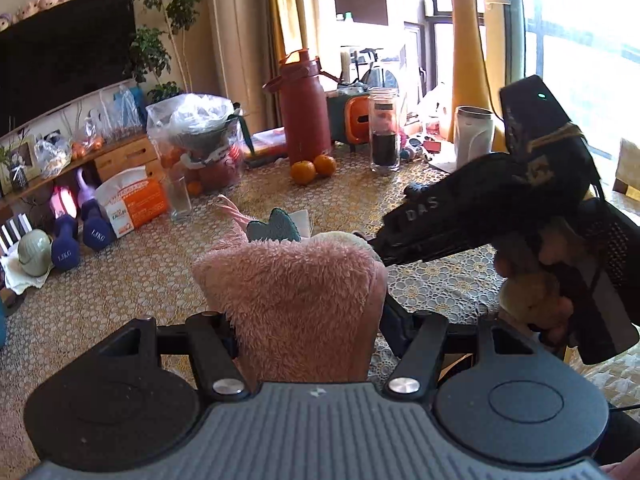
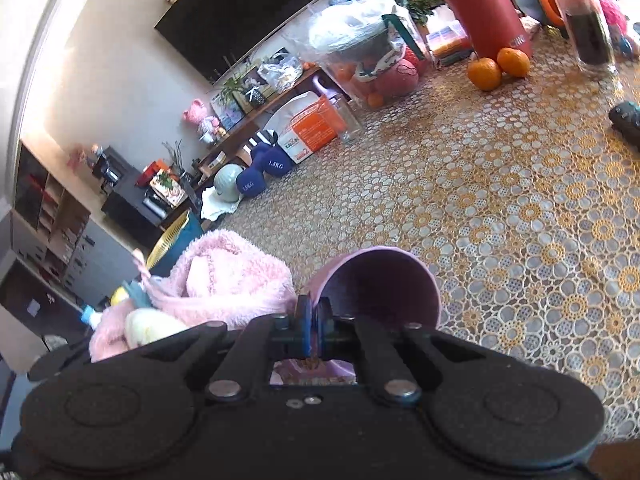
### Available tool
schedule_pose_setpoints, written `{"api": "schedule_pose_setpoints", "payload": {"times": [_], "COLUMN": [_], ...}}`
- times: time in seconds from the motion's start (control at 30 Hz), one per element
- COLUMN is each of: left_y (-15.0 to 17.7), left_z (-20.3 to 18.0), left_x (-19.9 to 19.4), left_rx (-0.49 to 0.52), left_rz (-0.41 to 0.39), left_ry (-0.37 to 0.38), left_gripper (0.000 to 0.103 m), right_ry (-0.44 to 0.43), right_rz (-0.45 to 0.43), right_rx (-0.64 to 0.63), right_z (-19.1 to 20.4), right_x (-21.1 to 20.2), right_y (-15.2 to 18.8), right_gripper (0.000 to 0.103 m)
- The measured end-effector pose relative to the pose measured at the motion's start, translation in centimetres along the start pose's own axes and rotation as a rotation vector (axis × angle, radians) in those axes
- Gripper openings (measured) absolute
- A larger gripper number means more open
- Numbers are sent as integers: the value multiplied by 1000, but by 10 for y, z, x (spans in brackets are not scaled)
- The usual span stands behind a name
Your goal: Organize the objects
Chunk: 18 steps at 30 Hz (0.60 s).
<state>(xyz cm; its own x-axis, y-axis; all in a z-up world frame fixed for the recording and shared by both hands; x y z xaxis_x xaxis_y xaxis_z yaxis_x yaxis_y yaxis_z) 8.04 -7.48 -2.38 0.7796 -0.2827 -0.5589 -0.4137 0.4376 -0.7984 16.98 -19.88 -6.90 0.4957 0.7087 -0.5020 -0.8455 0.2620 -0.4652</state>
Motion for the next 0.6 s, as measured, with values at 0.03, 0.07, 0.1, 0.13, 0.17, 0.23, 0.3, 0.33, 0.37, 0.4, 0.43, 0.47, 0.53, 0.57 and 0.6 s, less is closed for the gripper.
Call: {"api": "schedule_pose_setpoints", "payload": {"times": [0.03,0.07,0.1,0.13,0.17,0.23,0.3,0.33,0.37,0.4,0.43,0.47,0.53,0.57,0.6], "left_y": [-2,-4,-6,-6,-5,-1,5,7,10,12,14,17,22,23,25], "left_z": [-6,-10,-14,-16,-17,-15,-8,-3,3,8,14,20,31,36,42], "left_x": [0,2,6,12,17,27,35,38,39,41,42,43,46,47,48], "left_rx": [26,50,69,76,74,55,28,3,-28,-56,-73,-93,-140,-152,-159], "left_rz": [-4,-5,-2,10,22,43,63,70,77,85,94,102,118,124,132], "left_ry": [3,2,-2,1,9,22,23,30,42,44,36,31,34,22,3], "left_gripper": [64,64,64,64,64,64,64,64,63,63,63,63,63,62,62], "right_ry": [-1,-6,-12,-15,-16,-15,-15,-15,-16,-15,-13,-9,2,-2,-2], "right_rz": [-6,-7,-8,-7,-9,-9,-9,-10,-11,-15,-13,-12,-14,-9,-9], "right_rx": [29,56,82,103,118,142,155,159,155,151,155,154,152,162,165], "right_z": [0,1,2,3,5,7,8,8,8,8,7,6,4,2,1], "right_x": [0,1,1,2,3,4,5,6,6,6,7,7,9,9,9], "right_y": [-2,-3,-4,-4,-4,-2,-1,-1,-1,-1,-2,-2,-1,-1,-1], "right_gripper": [2,2,3,3,3,3,3,3,3,3,3,2,2,2,2]}}
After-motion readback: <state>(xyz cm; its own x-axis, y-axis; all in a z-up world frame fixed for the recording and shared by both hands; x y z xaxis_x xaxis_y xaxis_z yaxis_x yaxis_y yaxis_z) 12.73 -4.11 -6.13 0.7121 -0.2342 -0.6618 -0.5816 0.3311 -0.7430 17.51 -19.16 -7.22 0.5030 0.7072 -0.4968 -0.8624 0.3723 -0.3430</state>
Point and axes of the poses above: each gripper's, at about its wrist camera, not at the fingertips, and x roughly the way its jaws point, z to its left, y to its underside, the point moved 7 cm from there along x, roughly the way its jaws point, and after that the axes turned 8 degrees about x, right-handed, at the moved point
